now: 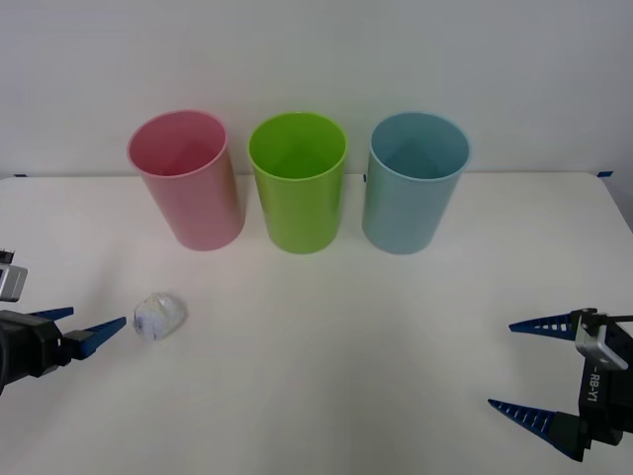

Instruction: Put cans in the blue bin and PET bottles in the pink bin and trash in the green bin.

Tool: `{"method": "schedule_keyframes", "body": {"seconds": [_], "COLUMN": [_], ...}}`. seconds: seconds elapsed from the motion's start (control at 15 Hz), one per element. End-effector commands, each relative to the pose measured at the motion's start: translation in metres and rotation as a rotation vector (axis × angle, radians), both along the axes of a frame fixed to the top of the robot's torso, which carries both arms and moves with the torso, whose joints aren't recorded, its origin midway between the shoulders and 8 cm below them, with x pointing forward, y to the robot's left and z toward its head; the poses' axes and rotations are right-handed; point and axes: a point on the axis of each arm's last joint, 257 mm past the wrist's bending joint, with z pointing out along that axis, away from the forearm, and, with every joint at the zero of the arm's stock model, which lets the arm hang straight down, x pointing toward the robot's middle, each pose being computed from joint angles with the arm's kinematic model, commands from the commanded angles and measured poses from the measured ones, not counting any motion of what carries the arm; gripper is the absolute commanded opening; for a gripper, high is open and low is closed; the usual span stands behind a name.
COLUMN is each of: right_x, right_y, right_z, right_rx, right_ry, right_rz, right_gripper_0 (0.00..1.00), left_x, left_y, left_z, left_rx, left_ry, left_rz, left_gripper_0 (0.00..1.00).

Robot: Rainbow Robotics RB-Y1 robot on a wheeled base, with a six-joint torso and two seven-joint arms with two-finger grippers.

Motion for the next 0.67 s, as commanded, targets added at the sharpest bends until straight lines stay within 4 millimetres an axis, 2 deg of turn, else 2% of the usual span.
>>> {"method": "schedule_keyframes", "body": {"seconds": [0.07, 0.47, 0.67], "right_x": [0.0, 0.0, 0.0], "right_y": [0.0, 0.0, 0.0], "right_z": [0.0, 0.0, 0.0], "right_rx": [0.0, 0.0, 0.0], "right_ry": [0.0, 0.0, 0.0], "right_rz": [0.0, 0.0, 0.0], "right_gripper_0": [1.0, 1.0, 1.0], "left_x": [0.002, 0.008, 0.013], "left_y": [-0.01, -0.02, -0.023], "left_z": [-0.007, -0.009, -0.02], "left_rx": [-0.001, 0.061, 0.101], "left_ry": [0.033, 0.056, 0.063], "left_rz": [-0.033, -0.134, -0.176], "left_gripper_0": [1.0, 1.0, 1.0]}}
